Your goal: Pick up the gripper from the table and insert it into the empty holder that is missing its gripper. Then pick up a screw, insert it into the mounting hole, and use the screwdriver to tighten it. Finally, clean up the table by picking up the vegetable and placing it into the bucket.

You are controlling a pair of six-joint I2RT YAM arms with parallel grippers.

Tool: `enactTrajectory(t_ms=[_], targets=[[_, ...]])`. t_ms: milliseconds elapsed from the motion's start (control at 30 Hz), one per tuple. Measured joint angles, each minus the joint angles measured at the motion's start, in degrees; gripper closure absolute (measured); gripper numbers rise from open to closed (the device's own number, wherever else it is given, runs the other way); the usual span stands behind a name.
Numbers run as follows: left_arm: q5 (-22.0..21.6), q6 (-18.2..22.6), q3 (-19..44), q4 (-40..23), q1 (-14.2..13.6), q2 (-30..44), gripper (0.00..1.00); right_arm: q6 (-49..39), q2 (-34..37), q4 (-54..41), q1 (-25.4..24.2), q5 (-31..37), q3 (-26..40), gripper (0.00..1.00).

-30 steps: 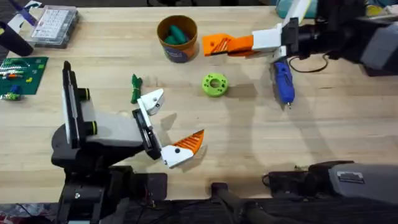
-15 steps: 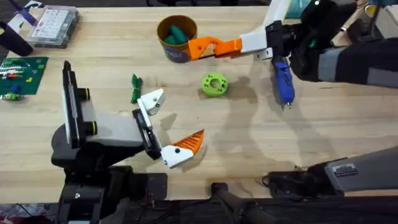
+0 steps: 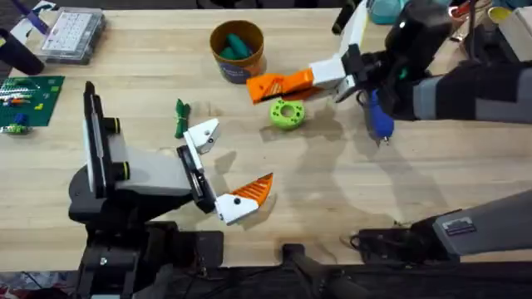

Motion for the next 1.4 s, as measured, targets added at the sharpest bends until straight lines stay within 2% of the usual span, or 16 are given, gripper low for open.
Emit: enactTrajectory(t_ms=[533,900,1400], targets=[[0.0,0.0,0.0,0.0,0.0,0.0,0.012,1.7,5.4,7.5,4.3,0.0,-7.0,0.991],[0.0,0.0,0.0,0.0,0.0,0.0,0.012,9.4,5.5,18.8,6.2,0.0,-7.2,0.991],[0.0,0.0,0.0,0.0,0.0,0.0,0.012,14.8,5.5,19.4,8.7,0.0,-7.2,0.991]])
